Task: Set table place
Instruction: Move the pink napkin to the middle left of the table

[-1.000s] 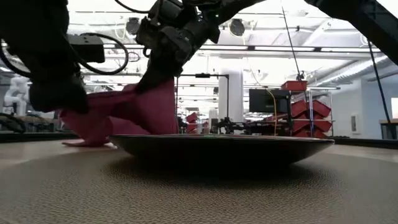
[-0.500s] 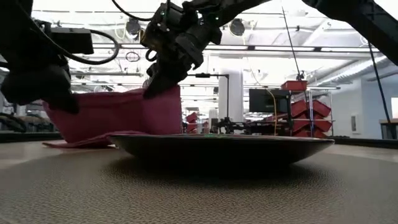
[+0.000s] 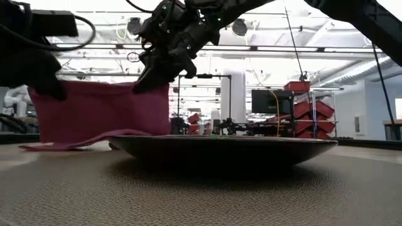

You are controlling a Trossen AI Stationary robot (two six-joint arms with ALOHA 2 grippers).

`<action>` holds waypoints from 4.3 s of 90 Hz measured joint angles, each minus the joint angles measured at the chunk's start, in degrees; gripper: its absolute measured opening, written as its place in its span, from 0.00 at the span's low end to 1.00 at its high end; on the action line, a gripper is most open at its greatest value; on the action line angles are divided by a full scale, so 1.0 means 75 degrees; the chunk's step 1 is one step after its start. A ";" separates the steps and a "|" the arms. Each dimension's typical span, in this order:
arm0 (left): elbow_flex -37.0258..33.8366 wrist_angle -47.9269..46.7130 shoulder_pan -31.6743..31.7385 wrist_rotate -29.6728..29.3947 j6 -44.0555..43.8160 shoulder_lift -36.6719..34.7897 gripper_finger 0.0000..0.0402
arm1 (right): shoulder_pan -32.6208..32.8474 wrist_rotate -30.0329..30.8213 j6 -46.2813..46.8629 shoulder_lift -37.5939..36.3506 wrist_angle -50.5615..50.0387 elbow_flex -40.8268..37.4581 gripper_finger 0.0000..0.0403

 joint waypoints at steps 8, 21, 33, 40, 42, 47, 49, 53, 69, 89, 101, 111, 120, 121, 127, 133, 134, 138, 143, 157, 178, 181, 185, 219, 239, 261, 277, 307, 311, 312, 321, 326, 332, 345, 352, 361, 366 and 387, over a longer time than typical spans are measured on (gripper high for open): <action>0.0161 -0.0312 -0.0194 0.0091 -0.0386 0.0000 0.00 | -0.0016 -0.0014 -0.0125 0.0000 0.0229 -0.0001 0.00; 0.0488 -0.0715 -0.0517 0.0218 -0.0978 0.0003 0.00 | 0.0007 -0.0069 -0.0465 0.0000 0.0600 -0.0003 0.00; 0.0760 -0.0909 -0.0805 0.0470 -0.1253 0.0003 0.00 | 0.0007 -0.0392 -0.0519 0.0000 0.1063 -0.0009 0.00; 0.0906 -0.1014 -0.0982 0.0497 -0.1394 0.0003 0.00 | 0.0007 -0.0431 -0.0540 -0.0001 0.1233 -0.0009 0.00; 0.0956 -0.1057 -0.1027 0.0495 -0.1397 0.0003 0.00 | 0.0007 -0.0448 -0.0567 -0.0021 0.1239 -0.0010 0.00; 0.1068 -0.1101 -0.1113 0.0494 -0.1400 0.0003 0.00 | 0.0007 -0.0575 -0.0626 -0.0060 0.1220 -0.0012 0.00; 0.1106 -0.1113 -0.1142 0.0491 -0.1399 0.0003 0.00 | 0.0007 -0.0630 -0.0629 -0.0088 0.1232 -0.0012 0.00; 0.1181 -0.1121 -0.1187 0.0455 -0.1394 0.0003 0.00 | 0.0007 -0.0772 -0.0614 -0.0189 0.1181 -0.0012 0.00; 0.1509 -0.1118 -0.1415 0.0178 -0.1367 0.0003 0.00 | 0.0025 -0.1412 -0.0616 -0.0610 0.0808 -0.0012 0.00; 0.2143 -0.1077 -0.1777 -0.0310 -0.1266 0.0003 0.00 | 0.0025 -0.2299 -0.0437 -0.0786 0.0621 -0.0015 0.00; 0.2722 -0.1048 -0.1864 -0.0606 -0.0841 0.0003 0.00 | 0.0039 -0.2727 -0.0480 -0.1040 0.0194 -0.0015 0.00; 0.3309 -0.0892 -0.1867 -0.1070 -0.0197 0.0021 0.00 | 0.0042 -0.3032 -0.0606 -0.1437 -0.0229 -0.0015 0.00; 0.3927 -0.0728 -0.1848 -0.1380 0.0482 0.0118 0.00 | 0.0042 -0.3657 -0.0592 -0.1614 -0.0392 -0.0012 0.00; 0.3999 -0.0710 -0.1846 -0.1385 0.0529 0.0135 0.00 | 0.0042 -0.3720 -0.0588 -0.1615 -0.0405 -0.0012 0.00; 0.4392 -0.0733 -0.1846 -0.1357 0.0691 0.0258 0.00 | 0.0042 -0.4153 -0.0567 -0.1596 -0.0493 -0.0012 0.00; 0.4591 -0.0748 -0.1844 -0.1249 0.0633 0.0346 0.00 | 0.0049 -0.4558 -0.0455 -0.1594 -0.0538 -0.0012 0.00; 0.4606 -0.0750 -0.1844 -0.1213 0.0616 0.0354 0.00 | 0.0051 -0.4607 -0.0430 -0.1594 -0.0539 -0.0013 0.00; 0.4624 -0.0751 -0.1822 -0.1013 0.0457 0.0373 0.00 | 0.0060 -0.4719 -0.0384 -0.1594 -0.0631 -0.0012 0.00; 0.4624 -0.0808 -0.1762 -0.0648 0.0226 0.0381 0.00 | 0.0071 -0.4770 -0.0365 -0.1545 -0.0769 -0.0013 0.00; 0.4612 -0.1102 -0.1616 0.0135 -0.0115 0.0529 0.00 | 0.0134 -0.4768 -0.0337 -0.1393 -0.1023 -0.0012 0.00; 0.4391 -0.1456 -0.1379 0.0971 -0.0160 0.0860 0.00 | 0.0156 -0.4573 -0.0312 -0.0901 -0.0988 -0.0012 0.00; 0.4264 -0.1446 -0.1341 0.1054 -0.0149 0.0860 0.00 | 0.0158 -0.4442 -0.0323 -0.0833 -0.0940 -0.0012 0.00; 0.4064 -0.1378 -0.1314 0.1111 -0.0150 0.0860 0.00 | 0.0156 -0.4270 -0.0370 -0.0791 -0.0951 -0.0012 0.00; 0.2742 -0.0948 -0.0875 0.1195 0.0074 0.0857 0.00 | -0.0060 -0.3559 -0.0831 -0.0513 -0.0681 -0.0010 0.00; 0.2024 -0.0001 -0.0519 0.1285 0.0701 0.0856 0.00 | -0.0309 -0.3567 -0.0813 0.0064 -0.0772 -0.0009 0.00; 0.1492 0.0971 -0.0247 0.1327 0.1390 0.0857 0.00 | -0.0369 -0.3557 -0.0822 0.0574 -0.0863 -0.0009 0.00; 0.1190 0.1678 -0.0043 0.1330 0.1875 0.0854 0.00 | -0.0369 -0.3548 -0.0830 0.0658 -0.0979 -0.0009 0.00; 0.1168 0.1557 0.0042 0.0988 0.2029 0.0854 0.00 | -0.0366 -0.2995 -0.1037 0.0670 -0.0851 -0.0009 0.00; 0.1168 0.1563 0.0045 0.0885 0.2024 0.0854 0.00 | -0.0363 -0.2769 -0.1110 0.0667 -0.0742 -0.0009 0.00; 0.1168 0.1561 0.0045 0.0855 0.2022 0.0854 0.00 | -0.0363 -0.2726 -0.1123 0.0667 -0.0707 -0.0009 0.00; 0.1168 0.1559 0.0092 0.0737 0.2023 0.0854 0.00 | -0.0369 -0.2604 -0.1175 0.0632 -0.0397 -0.0009 0.00; 0.1168 0.1543 0.0129 0.0695 0.2021 0.0854 0.00 | -0.0380 -0.2547 -0.1175 0.0608 -0.0235 -0.0009 0.00; 0.1168 0.1477 0.0178 0.0589 0.1991 0.0854 0.00 | -0.0380 -0.2506 -0.1186 0.0600 -0.0197 -0.0009 0.00; 0.1168 0.0982 0.0253 0.0326 0.1611 0.0851 0.00 | -0.0377 -0.2271 -0.1299 0.0600 -0.0179 -0.0009 0.00; 0.1171 0.0774 0.0304 0.0302 0.1552 0.0851 0.00 | -0.0375 -0.2113 -0.1424 0.0600 -0.0175 -0.0009 0.00; 0.1171 0.0686 0.0375 0.0291 0.1605 0.0848 0.00 | -0.0374 -0.2041 -0.1512 0.0600 -0.0045 -0.0009 0.00; 0.1171 0.0550 0.0408 0.0279 0.1604 0.0848 0.00 | -0.0372 -0.1890 -0.1586 0.0600 -0.0028 -0.0009 0.00; 0.1171 0.0143 0.0502 0.0103 0.1603 0.0848 0.00 | -0.0396 -0.1720 -0.1692 0.0270 0.0149 -0.0003 0.00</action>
